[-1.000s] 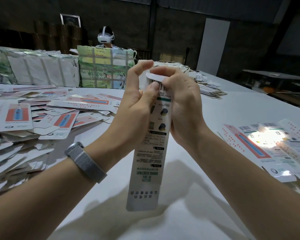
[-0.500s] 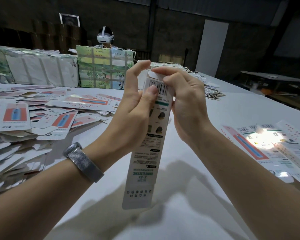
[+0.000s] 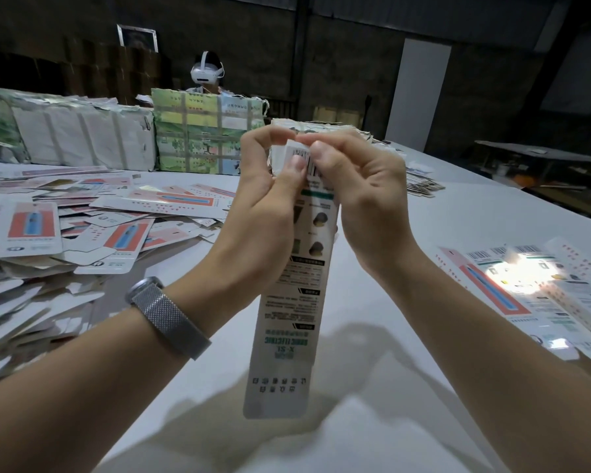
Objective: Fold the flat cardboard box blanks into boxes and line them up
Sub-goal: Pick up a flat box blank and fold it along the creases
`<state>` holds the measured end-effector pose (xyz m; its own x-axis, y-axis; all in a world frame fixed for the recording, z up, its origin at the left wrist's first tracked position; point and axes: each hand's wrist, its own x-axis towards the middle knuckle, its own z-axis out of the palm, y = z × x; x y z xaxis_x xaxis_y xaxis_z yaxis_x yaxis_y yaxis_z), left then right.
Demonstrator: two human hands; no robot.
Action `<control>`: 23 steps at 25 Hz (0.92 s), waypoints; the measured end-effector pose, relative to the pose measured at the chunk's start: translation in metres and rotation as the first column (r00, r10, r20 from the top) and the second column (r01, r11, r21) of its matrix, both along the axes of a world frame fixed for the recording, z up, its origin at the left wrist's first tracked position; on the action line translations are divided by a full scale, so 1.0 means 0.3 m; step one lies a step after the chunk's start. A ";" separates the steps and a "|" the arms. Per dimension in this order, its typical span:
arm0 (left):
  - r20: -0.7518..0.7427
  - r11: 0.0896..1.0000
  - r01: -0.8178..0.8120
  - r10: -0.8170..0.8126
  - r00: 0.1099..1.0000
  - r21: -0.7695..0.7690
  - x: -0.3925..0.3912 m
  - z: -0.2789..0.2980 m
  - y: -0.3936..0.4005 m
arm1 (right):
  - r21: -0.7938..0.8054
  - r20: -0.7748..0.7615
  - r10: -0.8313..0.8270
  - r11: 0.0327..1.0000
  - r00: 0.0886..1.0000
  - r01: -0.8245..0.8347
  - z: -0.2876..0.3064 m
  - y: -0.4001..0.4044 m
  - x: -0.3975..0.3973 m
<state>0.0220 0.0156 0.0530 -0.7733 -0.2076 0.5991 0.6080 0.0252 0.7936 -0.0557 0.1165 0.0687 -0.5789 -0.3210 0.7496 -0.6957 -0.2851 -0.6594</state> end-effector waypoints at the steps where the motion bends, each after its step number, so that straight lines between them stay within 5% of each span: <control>1: -0.003 1.000 0.002 -0.002 1.000 0.016 0.000 0.000 0.000 | -0.003 0.003 0.010 1.000 1.000 -0.010 -0.003 -0.003 0.000; 7: -0.031 0.999 -0.047 0.047 0.998 -0.011 -0.004 -0.002 0.005 | -0.005 0.012 0.019 1.000 1.000 -0.019 -0.008 -0.011 0.001; 10: -0.017 0.998 -0.063 0.064 0.998 0.007 -0.005 0.003 0.008 | 0.047 -0.075 -0.129 0.990 0.989 0.133 -0.009 -0.018 0.016; 13: 0.037 0.988 -0.035 0.030 0.999 0.151 -0.014 0.023 0.013 | 0.078 -0.331 -0.405 0.888 0.852 0.452 0.001 -0.016 0.031; 19: 0.135 0.919 0.203 -0.261 0.956 0.339 -0.016 0.047 0.005 | 0.422 -0.433 -0.456 0.660 0.778 0.621 0.052 0.005 0.061; 23: 0.243 0.972 0.150 -0.192 0.951 0.182 -0.042 0.015 -0.015 | 0.465 -0.468 -0.449 0.607 0.761 0.644 0.076 0.049 0.030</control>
<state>0.0094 0.0112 0.0576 -0.9288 -0.1345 0.3453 0.3668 -0.2006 0.9084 -0.0468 0.1312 0.0914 -0.5909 -0.4257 0.6853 -0.7628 0.5714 -0.3028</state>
